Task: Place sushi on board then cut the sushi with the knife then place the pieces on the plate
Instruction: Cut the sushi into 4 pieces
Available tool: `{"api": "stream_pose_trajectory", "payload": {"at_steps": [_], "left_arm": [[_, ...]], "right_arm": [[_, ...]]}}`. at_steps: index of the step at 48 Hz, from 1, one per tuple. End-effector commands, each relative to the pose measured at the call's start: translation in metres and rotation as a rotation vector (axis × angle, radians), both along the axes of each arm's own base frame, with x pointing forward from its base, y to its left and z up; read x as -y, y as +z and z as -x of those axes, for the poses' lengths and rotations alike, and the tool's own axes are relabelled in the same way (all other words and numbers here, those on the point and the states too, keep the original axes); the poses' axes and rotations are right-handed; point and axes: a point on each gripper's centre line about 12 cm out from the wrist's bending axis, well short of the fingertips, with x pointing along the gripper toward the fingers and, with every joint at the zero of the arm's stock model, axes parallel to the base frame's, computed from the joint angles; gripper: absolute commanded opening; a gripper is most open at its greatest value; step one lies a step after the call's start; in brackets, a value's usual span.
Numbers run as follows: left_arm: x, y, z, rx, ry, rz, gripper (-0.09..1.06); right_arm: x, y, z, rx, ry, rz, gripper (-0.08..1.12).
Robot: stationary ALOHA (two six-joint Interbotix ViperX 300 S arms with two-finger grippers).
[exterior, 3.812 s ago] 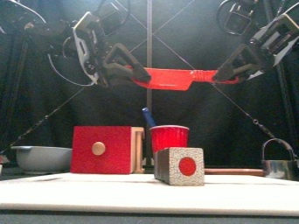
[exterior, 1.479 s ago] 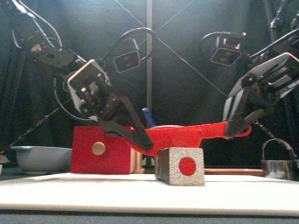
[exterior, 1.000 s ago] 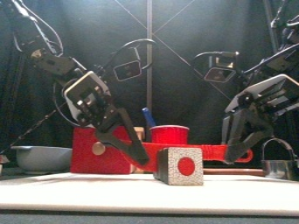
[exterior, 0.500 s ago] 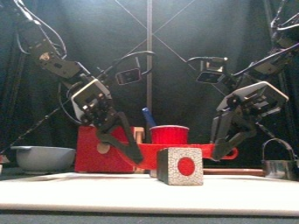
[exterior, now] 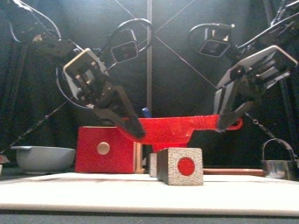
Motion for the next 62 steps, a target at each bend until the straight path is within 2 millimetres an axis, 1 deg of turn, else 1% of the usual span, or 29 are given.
{"api": "stream_pose_trajectory", "payload": {"at_steps": [1, 12, 20, 35, 43, 55, 62], "left_arm": [[0.016, 0.012, -0.005, 0.038, -0.038, 0.007, 0.37], [0.018, 0.003, -0.012, 0.018, -0.029, 0.012, 0.37], [0.016, 0.001, -0.015, 0.015, -0.025, 0.009, 0.37], [0.015, 0.009, -0.013, 0.027, -0.024, 0.013, 0.37], [0.012, 0.008, -0.012, 0.016, -0.019, 0.008, 0.37], [0.010, 0.007, -0.012, 0.006, -0.015, 0.007, 0.36], [0.010, 0.004, -0.012, 0.000, -0.014, 0.007, 0.36]], "right_arm": [[-0.007, 0.012, -0.003, 0.041, 0.018, -0.009, 0.42], [-0.007, 0.000, -0.003, 0.002, 0.009, -0.015, 0.42], [-0.005, -0.005, -0.006, -0.013, 0.008, -0.006, 0.42], [-0.003, -0.001, -0.008, 0.000, 0.018, 0.013, 0.42], [0.005, 0.000, -0.009, 0.005, 0.013, 0.036, 0.42], [0.007, -0.001, -0.009, 0.005, 0.013, 0.045, 0.42], [0.007, -0.005, -0.007, -0.009, 0.007, 0.037, 0.42]]}}
